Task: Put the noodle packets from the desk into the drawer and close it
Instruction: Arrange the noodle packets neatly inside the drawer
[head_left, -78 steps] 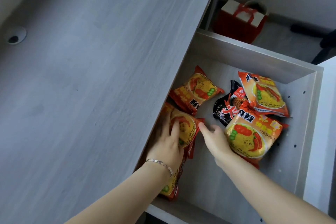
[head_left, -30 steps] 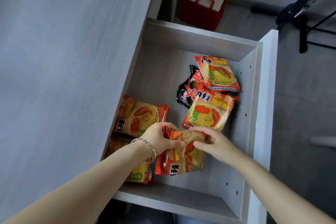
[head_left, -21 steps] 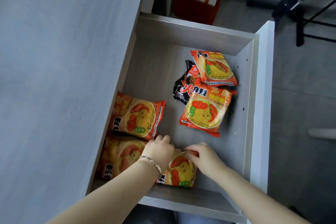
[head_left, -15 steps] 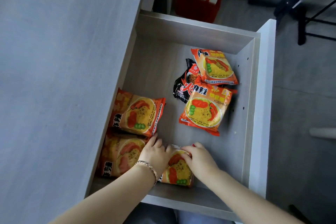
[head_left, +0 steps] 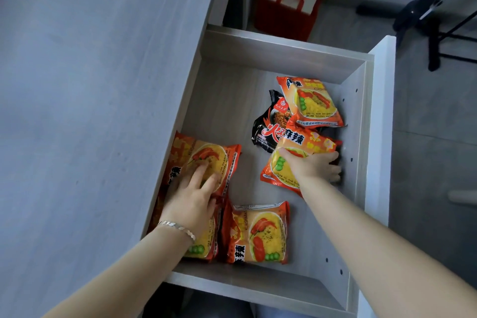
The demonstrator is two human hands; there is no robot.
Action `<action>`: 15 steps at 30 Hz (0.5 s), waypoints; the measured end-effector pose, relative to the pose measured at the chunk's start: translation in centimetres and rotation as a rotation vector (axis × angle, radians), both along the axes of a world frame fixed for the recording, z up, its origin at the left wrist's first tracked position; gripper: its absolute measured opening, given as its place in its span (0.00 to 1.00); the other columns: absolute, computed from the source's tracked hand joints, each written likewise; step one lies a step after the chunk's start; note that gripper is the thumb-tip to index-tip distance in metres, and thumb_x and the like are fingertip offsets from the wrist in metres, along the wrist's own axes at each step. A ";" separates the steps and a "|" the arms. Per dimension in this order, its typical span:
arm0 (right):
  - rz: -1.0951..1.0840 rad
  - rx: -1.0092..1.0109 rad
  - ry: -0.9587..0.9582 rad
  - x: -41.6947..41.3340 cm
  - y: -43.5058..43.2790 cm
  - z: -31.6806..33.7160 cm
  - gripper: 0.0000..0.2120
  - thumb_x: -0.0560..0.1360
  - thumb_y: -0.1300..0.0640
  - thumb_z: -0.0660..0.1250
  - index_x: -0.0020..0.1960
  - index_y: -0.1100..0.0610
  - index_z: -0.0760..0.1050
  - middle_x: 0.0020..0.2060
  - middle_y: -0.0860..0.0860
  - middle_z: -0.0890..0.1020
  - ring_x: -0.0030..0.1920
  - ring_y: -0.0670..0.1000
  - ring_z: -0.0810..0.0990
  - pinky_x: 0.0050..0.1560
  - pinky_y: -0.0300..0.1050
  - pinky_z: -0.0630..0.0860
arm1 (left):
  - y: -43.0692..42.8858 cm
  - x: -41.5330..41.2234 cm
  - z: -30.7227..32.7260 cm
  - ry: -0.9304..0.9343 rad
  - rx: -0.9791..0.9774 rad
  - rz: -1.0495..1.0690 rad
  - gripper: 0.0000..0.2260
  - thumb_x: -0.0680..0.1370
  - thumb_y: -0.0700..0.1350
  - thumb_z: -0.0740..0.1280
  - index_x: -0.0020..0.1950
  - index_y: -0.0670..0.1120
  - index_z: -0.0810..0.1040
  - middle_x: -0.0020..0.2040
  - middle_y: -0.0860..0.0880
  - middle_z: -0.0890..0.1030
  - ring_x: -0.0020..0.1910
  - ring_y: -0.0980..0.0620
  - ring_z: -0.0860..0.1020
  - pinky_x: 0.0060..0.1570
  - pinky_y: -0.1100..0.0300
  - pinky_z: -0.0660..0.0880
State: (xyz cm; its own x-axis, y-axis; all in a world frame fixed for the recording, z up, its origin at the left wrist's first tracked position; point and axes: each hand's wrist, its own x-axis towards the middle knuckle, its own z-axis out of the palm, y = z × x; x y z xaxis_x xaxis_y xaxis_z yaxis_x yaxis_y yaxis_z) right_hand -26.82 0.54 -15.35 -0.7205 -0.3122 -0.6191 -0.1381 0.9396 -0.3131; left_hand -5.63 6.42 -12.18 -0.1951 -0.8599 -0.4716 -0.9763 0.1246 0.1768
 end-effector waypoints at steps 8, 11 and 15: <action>0.109 -0.366 -0.044 -1.6 4.1 1.2 0.24 0.63 0.51 0.77 0.53 0.61 0.74 0.51 0.59 0.82 0.50 0.59 0.80 0.46 0.45 0.71 | 1.9 0.0 0.5 -0.043 0.123 -0.052 0.28 0.81 0.50 0.57 0.77 0.53 0.47 0.78 0.50 0.39 0.77 0.47 0.47 0.64 0.56 0.72; 0.428 -0.469 -0.188 -2.6 5.5 3.2 0.13 0.63 0.55 0.78 0.42 0.53 0.75 0.36 0.46 0.81 0.37 0.45 0.80 0.35 0.37 0.73 | 2.7 0.0 0.2 -0.025 0.214 0.001 0.35 0.79 0.55 0.60 0.76 0.55 0.38 0.76 0.50 0.33 0.77 0.47 0.42 0.67 0.53 0.69; 1.098 -0.128 -0.671 -3.0 4.8 4.1 0.14 0.62 0.56 0.79 0.39 0.46 0.76 0.38 0.43 0.80 0.40 0.45 0.80 0.42 0.37 0.77 | 3.4 0.7 -0.5 -0.015 0.251 0.024 0.42 0.78 0.52 0.63 0.67 0.59 0.25 0.69 0.52 0.22 0.71 0.48 0.28 0.69 0.51 0.68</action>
State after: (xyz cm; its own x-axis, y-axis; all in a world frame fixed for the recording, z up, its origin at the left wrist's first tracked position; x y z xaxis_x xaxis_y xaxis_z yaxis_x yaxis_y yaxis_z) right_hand -29.81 5.30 -11.25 0.3871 -0.6226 -0.6801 -0.5957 0.3941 -0.6999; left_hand -4.92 9.84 -12.69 -0.1675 -0.7197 -0.6738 -0.9812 0.0552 0.1850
